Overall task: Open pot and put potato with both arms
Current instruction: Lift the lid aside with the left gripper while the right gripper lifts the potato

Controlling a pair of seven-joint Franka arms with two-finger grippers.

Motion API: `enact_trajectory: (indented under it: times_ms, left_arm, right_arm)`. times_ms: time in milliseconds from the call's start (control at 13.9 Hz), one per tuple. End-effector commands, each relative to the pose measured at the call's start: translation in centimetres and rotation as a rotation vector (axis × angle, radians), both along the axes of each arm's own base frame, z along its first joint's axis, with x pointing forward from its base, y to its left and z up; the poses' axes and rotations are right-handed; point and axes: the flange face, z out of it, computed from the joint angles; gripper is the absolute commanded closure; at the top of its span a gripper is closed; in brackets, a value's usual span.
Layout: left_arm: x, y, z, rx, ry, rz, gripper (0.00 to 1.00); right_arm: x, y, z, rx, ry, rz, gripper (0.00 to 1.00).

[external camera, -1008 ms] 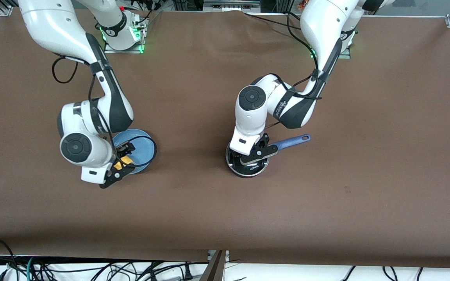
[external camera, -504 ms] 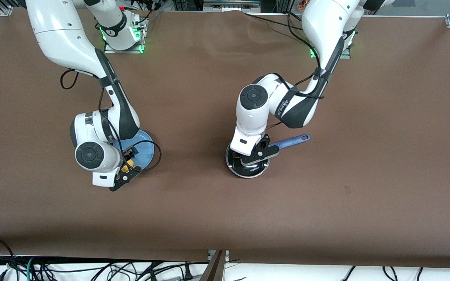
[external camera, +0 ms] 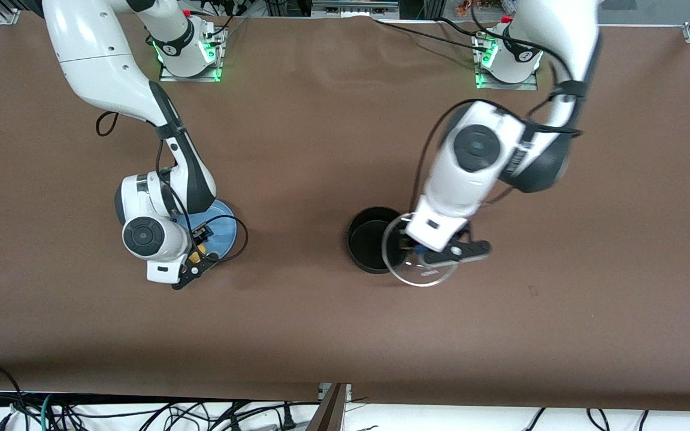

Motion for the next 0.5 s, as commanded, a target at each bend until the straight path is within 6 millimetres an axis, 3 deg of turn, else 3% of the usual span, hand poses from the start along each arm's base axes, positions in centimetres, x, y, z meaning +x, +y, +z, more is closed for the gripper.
enact_trajectory:
  times_ms: [0,216,432]
  left_arm:
    - [0.2,10.6,1.6,-0.024,0.028,-0.182,0.49]
    - [0.7,22.2,0.1,-0.012,0.059,-0.320,0.49]
    - [-0.1,31.2,-3.1,-0.002,0.095,-0.428,0.49]
  right_arm:
    - [0.1,0.4,1.3,0.041,-0.011,-0.024,0.89]
    - [0.4,1.7,3.5,0.131,0.048,-0.144,0.90]
    - [0.7,4.2,6.4,0.181,0.100,-0.327,0.90]
